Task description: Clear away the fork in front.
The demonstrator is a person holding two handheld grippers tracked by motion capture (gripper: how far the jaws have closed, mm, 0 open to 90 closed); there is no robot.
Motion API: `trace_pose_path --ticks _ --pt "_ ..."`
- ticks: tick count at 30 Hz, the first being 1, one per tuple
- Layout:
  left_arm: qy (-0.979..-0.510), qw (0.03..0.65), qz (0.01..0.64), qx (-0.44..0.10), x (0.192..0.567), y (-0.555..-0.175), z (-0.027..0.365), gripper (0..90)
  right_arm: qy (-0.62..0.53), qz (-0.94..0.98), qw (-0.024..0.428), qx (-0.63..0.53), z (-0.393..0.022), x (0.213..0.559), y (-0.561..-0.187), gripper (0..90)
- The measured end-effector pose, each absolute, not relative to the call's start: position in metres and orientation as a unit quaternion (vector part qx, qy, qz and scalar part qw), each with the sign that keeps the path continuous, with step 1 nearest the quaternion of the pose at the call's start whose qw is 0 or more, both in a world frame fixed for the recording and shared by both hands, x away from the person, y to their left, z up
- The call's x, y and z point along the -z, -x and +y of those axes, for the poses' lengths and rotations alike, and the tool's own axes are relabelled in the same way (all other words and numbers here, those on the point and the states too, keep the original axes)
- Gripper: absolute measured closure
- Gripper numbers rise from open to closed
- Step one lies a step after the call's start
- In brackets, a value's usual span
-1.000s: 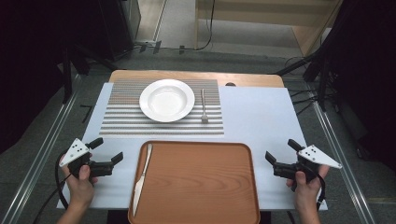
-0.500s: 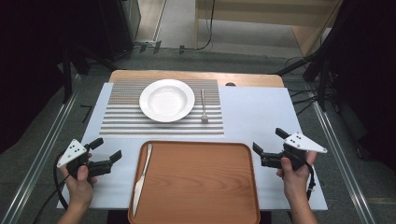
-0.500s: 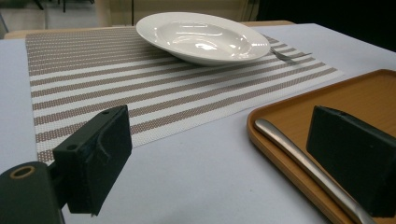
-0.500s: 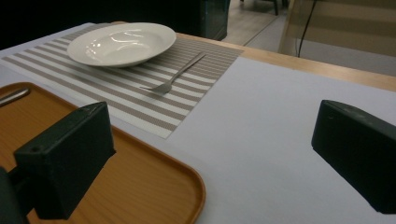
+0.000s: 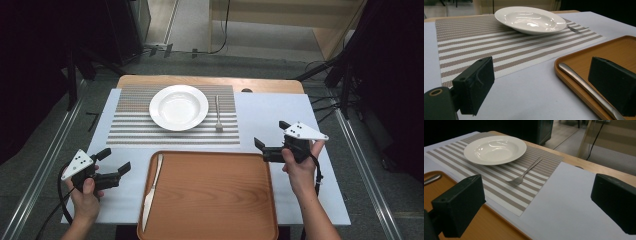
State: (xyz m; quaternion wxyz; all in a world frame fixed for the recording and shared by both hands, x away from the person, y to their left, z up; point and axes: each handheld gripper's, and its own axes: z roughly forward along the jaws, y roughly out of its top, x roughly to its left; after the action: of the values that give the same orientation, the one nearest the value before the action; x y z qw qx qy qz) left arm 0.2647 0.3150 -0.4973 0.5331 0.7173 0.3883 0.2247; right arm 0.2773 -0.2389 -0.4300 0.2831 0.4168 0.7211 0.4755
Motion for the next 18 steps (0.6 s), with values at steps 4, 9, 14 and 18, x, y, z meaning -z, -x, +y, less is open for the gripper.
trace_pose_path --ticks 4,9,14,18 --pt "-0.718 0.533 0.388 -0.225 0.497 -0.265 0.315 6.4 -0.422 0.722 0.281 -0.472 -0.232 0.427 -0.287 0.0" --pt "-0.719 0.532 0.387 -0.225 0.497 -0.264 0.314 6.4 -0.425 0.724 0.276 -0.467 -0.223 0.423 -0.299 0.0" --pt "-0.72 0.532 0.384 -0.225 0.497 -0.264 0.314 6.3 -0.43 0.725 0.27 -0.465 -0.217 0.419 -0.313 0.0" --pt "-0.72 0.532 0.383 -0.227 0.497 -0.263 0.313 6.3 -0.435 0.727 0.263 -0.46 -0.212 0.416 -0.323 0.0"
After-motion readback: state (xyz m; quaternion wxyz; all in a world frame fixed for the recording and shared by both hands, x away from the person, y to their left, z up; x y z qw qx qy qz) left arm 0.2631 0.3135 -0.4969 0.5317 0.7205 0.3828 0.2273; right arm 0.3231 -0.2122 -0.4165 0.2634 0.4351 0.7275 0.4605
